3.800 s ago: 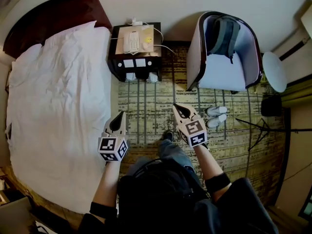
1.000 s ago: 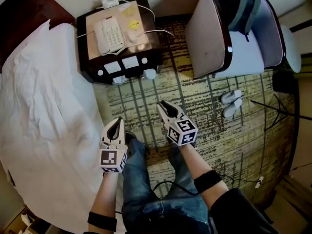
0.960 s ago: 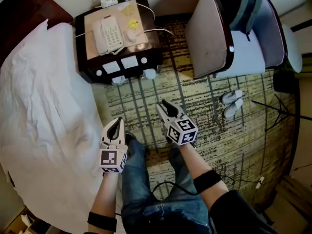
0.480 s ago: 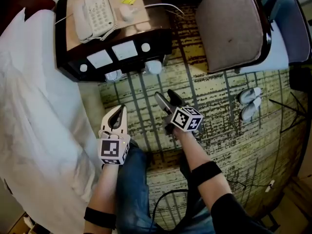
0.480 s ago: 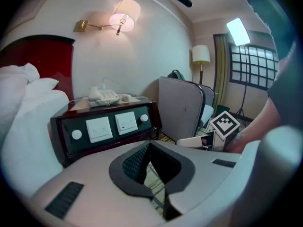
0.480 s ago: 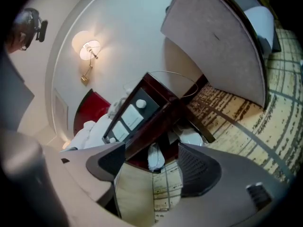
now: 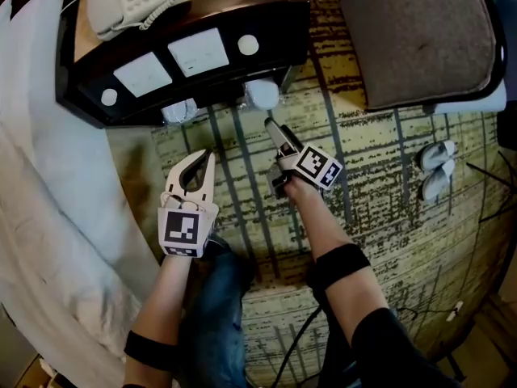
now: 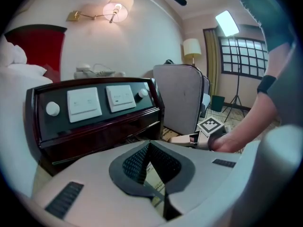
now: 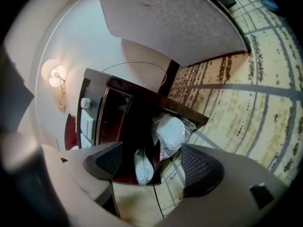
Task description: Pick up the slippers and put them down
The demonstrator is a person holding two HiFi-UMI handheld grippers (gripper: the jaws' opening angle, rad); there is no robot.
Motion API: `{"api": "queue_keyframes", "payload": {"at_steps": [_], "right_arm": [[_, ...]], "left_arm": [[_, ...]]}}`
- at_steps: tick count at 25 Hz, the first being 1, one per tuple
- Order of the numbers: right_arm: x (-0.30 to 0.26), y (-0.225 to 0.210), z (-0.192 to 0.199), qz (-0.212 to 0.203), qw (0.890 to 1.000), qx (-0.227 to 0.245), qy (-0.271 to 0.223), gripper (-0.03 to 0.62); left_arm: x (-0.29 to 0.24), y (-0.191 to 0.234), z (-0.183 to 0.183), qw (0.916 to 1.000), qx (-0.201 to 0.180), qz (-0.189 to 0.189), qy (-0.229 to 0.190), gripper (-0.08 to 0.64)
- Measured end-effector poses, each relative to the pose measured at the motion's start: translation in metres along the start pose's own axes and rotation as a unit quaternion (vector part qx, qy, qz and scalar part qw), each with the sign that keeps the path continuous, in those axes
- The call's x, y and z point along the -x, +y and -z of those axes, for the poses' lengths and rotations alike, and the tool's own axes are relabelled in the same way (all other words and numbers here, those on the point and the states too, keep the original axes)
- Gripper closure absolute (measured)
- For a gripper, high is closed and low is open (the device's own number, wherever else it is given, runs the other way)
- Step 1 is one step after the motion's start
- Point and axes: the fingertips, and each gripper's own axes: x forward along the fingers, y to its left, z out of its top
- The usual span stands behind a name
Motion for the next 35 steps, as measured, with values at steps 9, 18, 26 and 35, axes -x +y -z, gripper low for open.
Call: {"api": "queue_keyframes", "payload": {"at_steps": [9, 18, 26, 35], "right_arm": [[-0.057, -0.060, 0.009, -0.021, 0.992, -0.116, -0.051, 0.179], [-0.105, -0.080, -0.008, -0.017, 0.990, -0.117, -0.071, 0.179], [-0.111, -0.068, -0.010, -0.084, 0.984, -0.133, -0.082, 0.457], [-0.079, -0.062, -0.004, -0.109, 0.984, -0.118, -0.079, 0.468]], "left_arm": [[-0.057, 0.005, 0.021, 0.9997, -0.012, 0.014, -0.017, 0.558], [-0.090, 0.012, 0.040, 0.9988, -0.034, 0.022, -0.026, 0.558], [-0.097, 0.008, 0.050, 0.9986, -0.038, 0.029, -0.022, 0.558], [-0.088, -0.003, 0.056, 0.9993, -0.026, 0.027, -0.008, 0.558]]}}
